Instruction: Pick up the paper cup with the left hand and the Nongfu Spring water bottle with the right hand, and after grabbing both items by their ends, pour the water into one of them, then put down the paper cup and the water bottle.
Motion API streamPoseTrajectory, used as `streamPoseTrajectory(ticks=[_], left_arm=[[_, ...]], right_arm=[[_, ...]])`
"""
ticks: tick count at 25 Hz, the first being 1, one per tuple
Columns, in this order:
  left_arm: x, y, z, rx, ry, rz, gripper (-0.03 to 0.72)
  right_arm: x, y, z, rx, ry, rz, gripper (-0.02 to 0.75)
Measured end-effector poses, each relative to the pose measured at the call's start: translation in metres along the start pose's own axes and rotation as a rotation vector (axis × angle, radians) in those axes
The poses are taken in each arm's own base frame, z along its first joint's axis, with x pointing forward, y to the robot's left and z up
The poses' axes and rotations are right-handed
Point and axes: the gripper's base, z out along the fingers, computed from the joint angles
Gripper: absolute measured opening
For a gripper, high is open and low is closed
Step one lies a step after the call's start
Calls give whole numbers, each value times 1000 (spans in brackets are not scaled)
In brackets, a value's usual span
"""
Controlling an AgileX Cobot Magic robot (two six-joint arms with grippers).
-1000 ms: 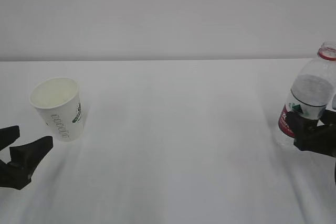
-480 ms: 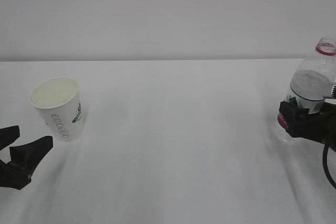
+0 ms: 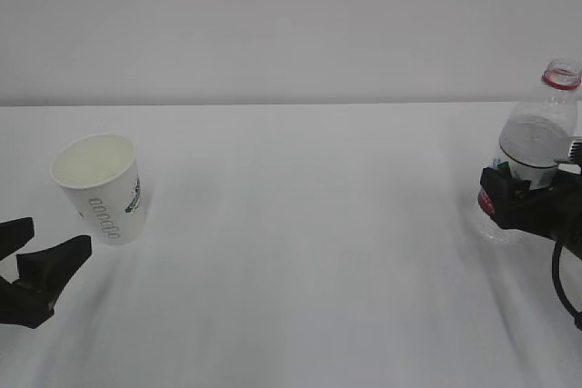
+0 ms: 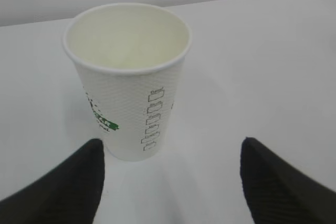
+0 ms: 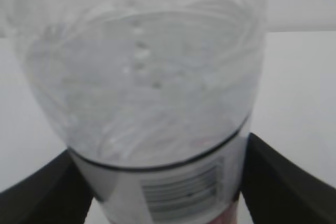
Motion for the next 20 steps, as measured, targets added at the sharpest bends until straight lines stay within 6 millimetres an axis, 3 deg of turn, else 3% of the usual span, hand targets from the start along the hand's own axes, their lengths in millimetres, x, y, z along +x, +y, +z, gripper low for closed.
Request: streamPoseTrajectory(ticks=[6, 20], left_arm=[[0, 0, 0, 0, -2, 0, 591], [0, 0, 0, 0, -2, 0, 591]], right_arm=[[-1, -1, 6, 0, -4, -2, 605], [-1, -1, 9, 0, -13, -1, 484]])
